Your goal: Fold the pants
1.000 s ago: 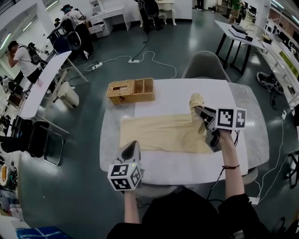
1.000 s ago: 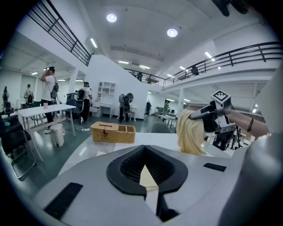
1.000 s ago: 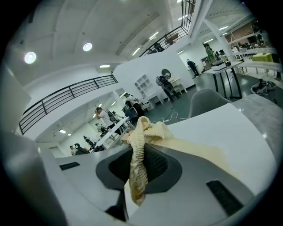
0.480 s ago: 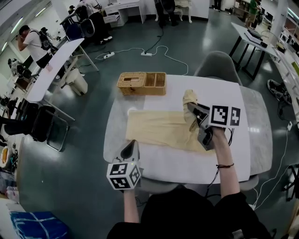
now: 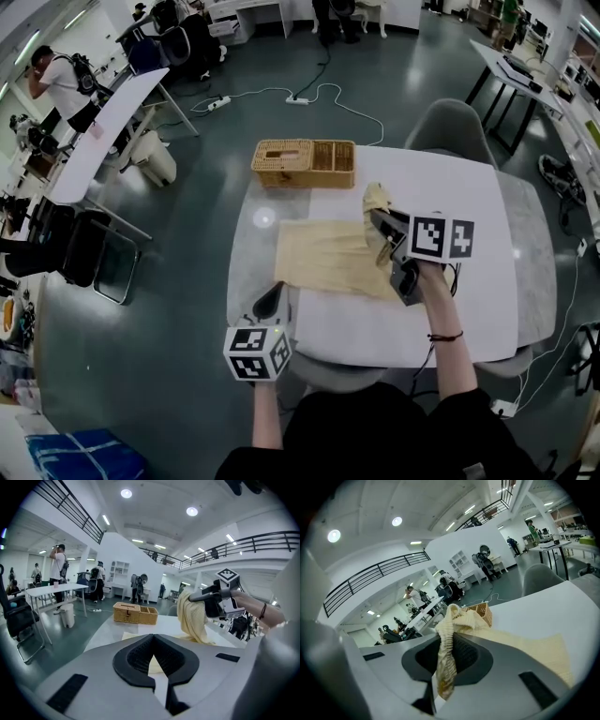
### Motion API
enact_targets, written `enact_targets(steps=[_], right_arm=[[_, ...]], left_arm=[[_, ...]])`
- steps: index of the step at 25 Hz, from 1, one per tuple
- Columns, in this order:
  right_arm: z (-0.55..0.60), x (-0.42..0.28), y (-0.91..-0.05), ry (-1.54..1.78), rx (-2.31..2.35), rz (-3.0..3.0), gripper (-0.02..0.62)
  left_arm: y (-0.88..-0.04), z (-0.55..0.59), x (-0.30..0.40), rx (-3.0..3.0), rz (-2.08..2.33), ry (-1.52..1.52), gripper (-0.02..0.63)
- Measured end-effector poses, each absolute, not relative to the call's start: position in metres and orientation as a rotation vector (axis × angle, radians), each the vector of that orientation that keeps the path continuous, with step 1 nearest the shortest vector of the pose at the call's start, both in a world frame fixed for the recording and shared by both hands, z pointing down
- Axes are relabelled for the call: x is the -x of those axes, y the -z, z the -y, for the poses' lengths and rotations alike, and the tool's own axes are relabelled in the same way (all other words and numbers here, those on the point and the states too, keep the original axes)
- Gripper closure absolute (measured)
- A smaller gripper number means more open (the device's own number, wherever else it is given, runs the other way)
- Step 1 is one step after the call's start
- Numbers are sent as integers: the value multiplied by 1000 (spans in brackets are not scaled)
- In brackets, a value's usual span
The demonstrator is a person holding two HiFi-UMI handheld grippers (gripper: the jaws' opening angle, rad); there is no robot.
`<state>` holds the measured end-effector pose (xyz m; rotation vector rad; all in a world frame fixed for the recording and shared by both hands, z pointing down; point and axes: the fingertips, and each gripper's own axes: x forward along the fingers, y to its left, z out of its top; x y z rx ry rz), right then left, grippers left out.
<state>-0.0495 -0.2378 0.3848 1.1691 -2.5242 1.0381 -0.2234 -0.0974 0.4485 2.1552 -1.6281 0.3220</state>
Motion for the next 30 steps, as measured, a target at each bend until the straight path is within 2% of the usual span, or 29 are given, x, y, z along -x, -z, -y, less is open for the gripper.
enact_targets(steps=[14,30], right_arm=[[249,152,-447,-965,-1191,2353,549],[253,213,-549,-899,-1231,2102,549]], left_arm=[[-475,103,290,-2128,1557,-332,598],[-522,94,308,-2050,1484,-358,598]])
